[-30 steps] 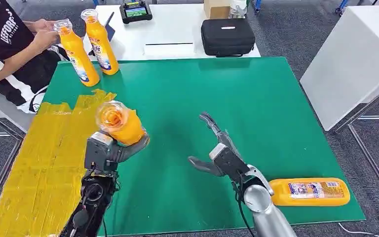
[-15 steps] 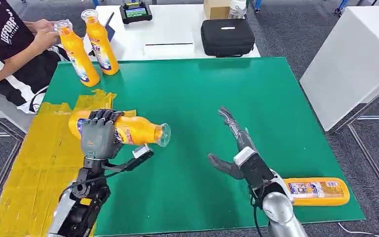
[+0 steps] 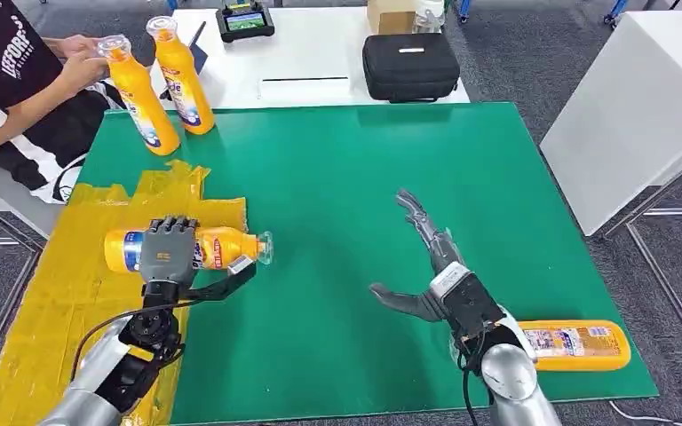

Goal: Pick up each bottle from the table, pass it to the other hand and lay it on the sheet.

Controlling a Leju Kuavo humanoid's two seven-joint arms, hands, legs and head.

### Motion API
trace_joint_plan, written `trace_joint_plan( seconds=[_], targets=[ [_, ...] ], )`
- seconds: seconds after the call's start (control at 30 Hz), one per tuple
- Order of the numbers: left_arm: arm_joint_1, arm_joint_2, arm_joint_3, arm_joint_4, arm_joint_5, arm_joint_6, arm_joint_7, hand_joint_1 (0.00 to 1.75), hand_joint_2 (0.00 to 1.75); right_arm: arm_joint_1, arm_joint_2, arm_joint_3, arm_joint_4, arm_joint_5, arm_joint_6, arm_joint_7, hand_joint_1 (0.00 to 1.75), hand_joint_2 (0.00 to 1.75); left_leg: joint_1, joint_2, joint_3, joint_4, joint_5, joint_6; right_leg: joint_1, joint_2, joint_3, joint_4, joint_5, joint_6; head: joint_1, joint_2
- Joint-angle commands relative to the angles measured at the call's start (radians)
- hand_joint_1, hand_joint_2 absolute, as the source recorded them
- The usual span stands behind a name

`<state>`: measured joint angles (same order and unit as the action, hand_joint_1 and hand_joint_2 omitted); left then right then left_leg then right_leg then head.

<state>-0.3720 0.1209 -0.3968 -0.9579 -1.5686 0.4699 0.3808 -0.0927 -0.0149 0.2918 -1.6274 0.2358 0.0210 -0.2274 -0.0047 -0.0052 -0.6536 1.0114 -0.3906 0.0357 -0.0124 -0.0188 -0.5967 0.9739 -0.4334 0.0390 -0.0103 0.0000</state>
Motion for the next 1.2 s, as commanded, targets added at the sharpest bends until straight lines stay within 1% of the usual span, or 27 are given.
trace_joint_plan(
  seconds=[0.03, 0.07, 0.1, 0.13, 0.17, 0.2, 0.23, 0.3, 0.37, 0.4, 0.43, 0.5, 0.57, 0.6, 0.67, 0.7, 0.77, 0.8, 0.83, 0.87, 0.9, 0.93, 1.0, 1.03, 1.13, 1.17, 1.2],
  targets=[
    [-0.038, 0.035, -0.096, 0.073, -0.002, -0.062, 0.032, 1.75, 1.75, -0.025, -0.006, 0.006, -0.002, 0.003, -0.003, 0.000, 0.00, 1.75, 0.001, 0.001, 0.005, 0.000, -0.002, -0.002, 0.000, 0.001, 0.005, -0.001, -0.001, -0.001, 0.000, 0.000],
    [-0.027, 0.036, -0.085, 0.064, -0.002, -0.067, 0.027, 1.75, 1.75, -0.030, -0.002, 0.009, 0.000, 0.006, -0.002, 0.002, 0.00, 1.75, 0.001, 0.001, 0.008, 0.000, -0.003, -0.003, 0.001, 0.002, 0.008, 0.000, -0.003, -0.002, 0.000, 0.000],
    [-0.015, 0.034, -0.074, 0.061, -0.002, -0.087, 0.027, 1.64, 1.75, -0.038, 0.000, 0.015, 0.006, 0.015, 0.002, 0.006, 0.00, 1.75, 0.001, 0.001, 0.004, 0.000, -0.002, -0.002, 0.001, 0.002, 0.005, -0.001, -0.001, -0.001, 0.000, 0.000],
    [-0.010, 0.036, -0.075, 0.057, -0.002, -0.086, 0.028, 0.00, 1.75, -0.042, 0.002, 0.017, 0.008, 0.016, 0.003, 0.007, 0.00, 1.75, 0.001, 0.003, 0.008, 0.000, -0.003, -0.003, 0.001, 0.004, 0.007, -0.001, -0.002, -0.002, 0.000, 0.000],
    [-0.001, 0.029, -0.057, 0.051, -0.002, -0.083, 0.017, 0.00, 1.75, -0.052, 0.003, 0.021, 0.012, 0.024, 0.005, 0.010, 0.00, 1.75, 0.000, 0.002, 0.004, 0.000, -0.002, -0.002, 0.000, 0.003, 0.004, -0.001, -0.001, -0.001, 0.000, 0.000],
    [-0.001, 0.029, -0.057, 0.051, -0.002, -0.083, 0.017, 0.00, 1.75, -0.052, 0.003, 0.021, 0.012, 0.024, 0.005, 0.010, 0.00, 1.75, 0.001, 0.004, 0.008, 0.000, -0.003, -0.003, 0.001, 0.005, 0.007, -0.001, -0.002, -0.002, 0.000, 0.000],
    [-0.002, 0.025, -0.060, 0.062, -0.002, -0.109, 0.023, 0.00, 1.75, -0.064, 0.001, 0.027, 0.022, 0.032, 0.010, 0.017, 0.00, 1.75, 0.000, 0.003, 0.005, 0.000, -0.002, -0.002, 0.000, 0.003, 0.005, 0.000, -0.001, -0.001, 0.000, 0.000],
    [0.000, 0.025, -0.063, 0.064, -0.002, -0.106, 0.026, 0.00, 1.75, -0.066, 0.001, 0.027, 0.031, 0.031, 0.009, 0.017, 0.00, 1.75, 0.001, 0.003, 0.008, 0.000, -0.003, -0.003, 0.001, 0.004, 0.008, 0.000, -0.002, -0.002, 0.000, 0.000],
    [0.000, 0.025, -0.063, 0.064, -0.002, -0.106, 0.026, 0.00, 1.75, -0.066, 0.001, 0.027, 0.031, 0.031, 0.009, 0.017, 0.00, 1.75, 0.000, 0.001, 0.003, -0.001, -0.001, -0.001, 0.000, 0.002, 0.003, -0.001, 0.000, -0.001, 0.000, 0.000],
    [0.000, 0.025, -0.063, 0.064, -0.002, -0.106, 0.026, 0.00, 1.75, -0.066, 0.001, 0.027, 0.031, 0.031, 0.009, 0.017, 0.00, 1.75, 0.001, 0.002, 0.008, 0.000, -0.003, -0.002, 0.001, 0.003, 0.008, -0.001, -0.002, -0.002, 0.000, 0.000],
    [0.002, 0.020, -0.055, 0.072, -0.002, -0.113, 0.025, 0.00, 1.75, -0.062, -0.003, 0.029, 0.036, 0.034, 0.010, 0.015, 0.00, 1.75, 0.001, 0.002, 0.005, 0.000, -0.002, -0.002, 0.001, 0.002, 0.005, -0.001, -0.001, -0.001, 0.000, 0.000],
    [0.009, 0.015, -0.041, 0.080, -0.002, -0.118, 0.016, 0.00, 1.75, -0.060, -0.006, 0.033, 0.046, 0.038, 0.011, 0.011, 0.00, 1.75, 0.001, 0.002, 0.009, 0.000, -0.004, -0.003, 0.001, 0.003, 0.009, -0.001, -0.003, -0.002, 0.000, 0.000],
    [0.014, 0.014, -0.035, 0.084, -0.002, -0.118, 0.013, 0.00, 1.75, -0.063, -0.006, 0.035, 0.049, 0.039, 0.011, 0.009, 0.00, 1.75, 0.000, 0.002, 0.005, -0.001, -0.002, -0.002, 0.000, 0.003, 0.006, -0.001, -0.001, -0.001, 0.000, 0.000],
    [0.013, 0.013, -0.029, 0.083, -0.002, -0.109, 0.011, 0.00, 1.75, -0.070, -0.006, 0.037, 0.054, 0.041, 0.011, 0.009, 0.00, 1.75, 0.001, 0.003, 0.008, -0.001, -0.003, -0.002, 0.001, 0.004, 0.009, -0.001, -0.002, -0.002, 0.000, 0.000],
    [0.013, 0.013, -0.029, 0.083, -0.002, -0.109, 0.011, 0.00, 1.75, -0.070, -0.006, 0.037, 0.054, 0.041, 0.011, 0.009, 0.00, 1.75, 0.000, 0.002, 0.004, -0.001, -0.001, -0.001, 0.000, 0.002, 0.004, -0.001, 0.000, -0.001, 0.000, 0.000],
    [0.013, 0.013, -0.029, 0.083, -0.002, -0.109, 0.011, 0.00, 1.75, -0.070, -0.006, 0.037, 0.054, 0.041, 0.011, 0.009, 0.00, 1.75, 0.001, 0.002, 0.007, -0.001, -0.003, -0.002, 0.001, 0.003, 0.007, -0.001, -0.002, -0.002, 0.000, 0.000],
    [0.017, -0.003, -0.004, 0.077, -0.002, -0.076, -0.001, 0.00, 1.75, -0.074, -0.007, 0.038, 0.055, 0.047, 0.007, 0.012, 0.00, 1.75, 0.000, 0.001, 0.003, -0.001, -0.001, -0.001, 0.000, 0.002, 0.003, -0.001, 0.000, -0.001, 0.000, 0.000],
    [0.013, -0.001, -0.011, 0.071, -0.002, -0.054, 0.011, 0.00, 1.75, -0.073, -0.007, 0.039, 0.055, 0.048, 0.006, 0.014, 0.00, 1.75, 0.001, 0.002, 0.006, -0.001, -0.002, -0.002, 0.001, 0.003, 0.006, -0.001, -0.001, -0.001, 0.000, 0.000],
    [0.024, -0.022, 0.026, 0.057, -0.002, -0.034, -0.010, 0.00, 1.75, -0.074, -0.005, 0.040, 0.058, 0.050, 0.005, 0.016, 0.00, 1.75, 0.001, 0.003, 0.012, 0.000, -0.005, -0.004, 0.001, 0.005, 0.013, -0.002, -0.003, -0.003, 0.000, 0.000],
    [0.028, -0.028, 0.041, 0.047, -0.002, -0.025, -0.023, 0.00, 1.75, -0.074, -0.004, 0.041, 0.059, 0.051, 0.005, 0.016, 0.00, 1.75, 0.001, 0.001, 0.006, -0.001, -0.002, -0.002, 0.001, 0.002, 0.006, -0.001, -0.001, -0.001, 0.000, 0.000],
    [0.027, -0.029, 0.042, 0.045, -0.002, -0.026, -0.024, 0.00, 1.75, -0.075, -0.003, 0.042, 0.060, 0.051, 0.004, 0.017, 0.00, 1.75, 0.001, 0.001, 0.009, 0.000, -0.003, -0.003, 0.001, 0.003, 0.009, -0.001, -0.003, -0.002, 0.000, 0.000],
    [0.035, -0.037, 0.060, 0.023, -0.002, -0.015, -0.027, 0.00, 1.75, -0.078, -0.001, 0.044, 0.063, 0.053, 0.003, 0.018, 0.00, 1.75, 0.001, 0.001, 0.007, 0.000, -0.003, -0.002, 0.001, 0.002, 0.008, -0.001, -0.002, -0.002, 0.000, 0.000],
    [0.072, -0.107, 0.196, -0.046, -0.002, 0.023, -0.136, 0.00, 1.75, -0.077, -0.002, 0.048, 0.065, 0.059, -0.005, 0.026, 0.00, 1.75, 0.001, 0.002, 0.003, 0.000, -0.002, -0.001, 0.001, 0.002, 0.004, -0.001, -0.001, -0.001, 0.000, 0.000],
    [0.082, -0.137, 0.242, -0.080, 0.013, 0.059, -0.186, 0.00, 1.75, -0.071, -0.004, 0.049, 0.067, 0.061, -0.010, 0.030, 0.00, 1.75, 0.001, 0.002, 0.006, 0.000, -0.003, -0.002, 0.001, 0.003, 0.007, -0.001, -0.002, -0.001, 0.000, 0.000],
    [0.101, -0.168, 0.291, -0.135, 0.027, 0.054, -0.243, 0.00, 1.75, -0.064, -0.009, 0.052, 0.072, 0.063, -0.016, 0.028, 0.00, 1.75, 0.001, 0.000, 0.004, 0.000, -0.002, -0.001, 0.000, 0.001, 0.005, -0.001, -0.002, -0.001, 0.000, 0.000],
    [0.111, -0.184, 0.311, -0.167, 0.107, 0.102, -0.306, 0.00, 1.75, -0.057, -0.012, 0.052, 0.073, 0.069, -0.026, 0.028, 0.00, 1.75, 0.001, -0.001, 0.003, 0.000, -0.001, -0.001, 0.001, 0.000, 0.004, -0.001, -0.001, -0.001, 0.000, 0.000],
    [0.121, -0.196, 0.321, -0.202, 0.184, 0.137, -0.363, 0.00, 1.75, -0.050, -0.014, 0.052, 0.072, 0.085, -0.044, 0.023, 0.00, 1.75, 0.001, 0.000, 0.007, 0.000, -0.003, -0.002, 0.001, 0.001, 0.008, -0.001, -0.003, -0.001, 0.000, 0.000]
  ],
)
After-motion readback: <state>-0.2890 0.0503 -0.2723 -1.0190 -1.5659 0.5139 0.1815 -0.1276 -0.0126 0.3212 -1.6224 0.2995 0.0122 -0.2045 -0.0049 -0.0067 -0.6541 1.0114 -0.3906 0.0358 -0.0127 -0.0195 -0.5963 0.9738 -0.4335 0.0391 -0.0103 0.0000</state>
